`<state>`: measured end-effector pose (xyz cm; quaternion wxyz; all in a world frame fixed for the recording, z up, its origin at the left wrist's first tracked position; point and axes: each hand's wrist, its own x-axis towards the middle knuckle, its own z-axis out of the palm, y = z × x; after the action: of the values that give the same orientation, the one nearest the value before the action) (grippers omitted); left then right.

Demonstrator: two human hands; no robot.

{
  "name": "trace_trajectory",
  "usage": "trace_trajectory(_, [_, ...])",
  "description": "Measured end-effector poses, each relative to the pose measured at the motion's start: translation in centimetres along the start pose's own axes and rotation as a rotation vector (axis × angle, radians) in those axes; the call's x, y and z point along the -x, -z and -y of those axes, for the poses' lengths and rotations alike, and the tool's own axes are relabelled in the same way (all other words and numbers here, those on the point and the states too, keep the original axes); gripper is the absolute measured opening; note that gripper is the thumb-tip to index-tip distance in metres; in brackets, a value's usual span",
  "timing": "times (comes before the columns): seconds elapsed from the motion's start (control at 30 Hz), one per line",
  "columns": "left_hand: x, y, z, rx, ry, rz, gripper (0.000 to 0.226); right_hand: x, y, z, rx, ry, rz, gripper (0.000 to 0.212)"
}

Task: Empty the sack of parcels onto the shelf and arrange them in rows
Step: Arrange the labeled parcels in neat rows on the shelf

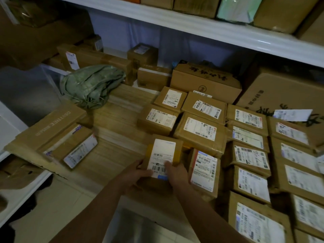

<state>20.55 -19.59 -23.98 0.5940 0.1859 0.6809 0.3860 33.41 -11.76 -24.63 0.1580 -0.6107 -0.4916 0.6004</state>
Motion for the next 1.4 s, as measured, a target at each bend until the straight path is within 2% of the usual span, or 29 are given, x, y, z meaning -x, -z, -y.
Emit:
trace_trajectory(0.1, [-0.4,-1.5,0.2,0.016,-0.036,-0.036,0.048,0.4,0.4,-0.1,0.408,0.114,-0.191,0.045])
trace_trajectory(0.17, [-0.7,-2.3,0.1,0.003,-0.07,-0.075,0.054,0.9,0.7,-0.1,0.6,0.218,-0.257,0.052])
trace_trajectory(0.27, [-1.2,-3.0,-0.3,-0.079,-0.125,-0.103,0.057,1.6,2.2,-0.3,0.83,0.295,-0.312,0.047])
trace_trajectory(0.33, [-1.5,-3.4,-0.5,-0.109,-0.139,-0.101,0.059,1.3,3.6,-0.5,0.896,0.299,-0.339,0.05])
trace_trajectory(0.53, [-2.3,-4.7,-0.5,-0.188,-0.135,-0.079,0.06,0.0,6.1,-1.8,0.876,0.262,-0.181,0.057])
trace_trajectory(0.67, [-2.1,-5.1,-0.7,-0.223,-0.14,-0.083,0.06,0.0,6.1,-1.6,0.854,0.263,-0.202,0.058])
trace_trajectory(0.77, [-1.5,-4.5,-1.0,-0.218,-0.129,-0.13,0.059,0.0,5.1,-0.8,0.799,0.349,-0.26,0.051])
trace_trajectory(0.83, [-1.2,-3.3,-1.0,-0.202,-0.147,-0.202,0.042,0.1,3.9,0.0,0.767,0.448,-0.257,0.04])
trace_trajectory(0.9, [-0.7,-1.4,-0.9,-0.239,-0.186,-0.309,0.012,0.2,1.9,0.9,0.714,0.511,-0.198,0.026])
trace_trajectory(1.0, [0.1,2.2,-0.7,-0.283,-0.207,-0.423,0.007,0.6,-1.8,2.0,0.663,0.519,-0.112,0.02])
trace_trajectory(1.13, [1.3,7.4,-0.7,-0.349,-0.226,-0.581,0.022,1.1,-6.7,3.5,0.676,0.566,-0.01,0.016])
trace_trajectory(1.27, [2.4,13.3,-1.1,-0.349,-0.3,-0.852,0.017,1.5,-11.1,5.1,0.713,0.537,0.118,0.025])
trace_trajectory(1.33, [2.7,16.5,-1.4,-0.357,-0.36,-0.914,0.02,1.6,-13.4,6.0,0.673,0.505,0.164,0.029])
trace_trajectory(1.4, [2.7,19.6,-1.6,-0.461,-0.365,-0.918,0.02,1.6,-16.0,6.5,0.659,0.463,0.206,0.035])
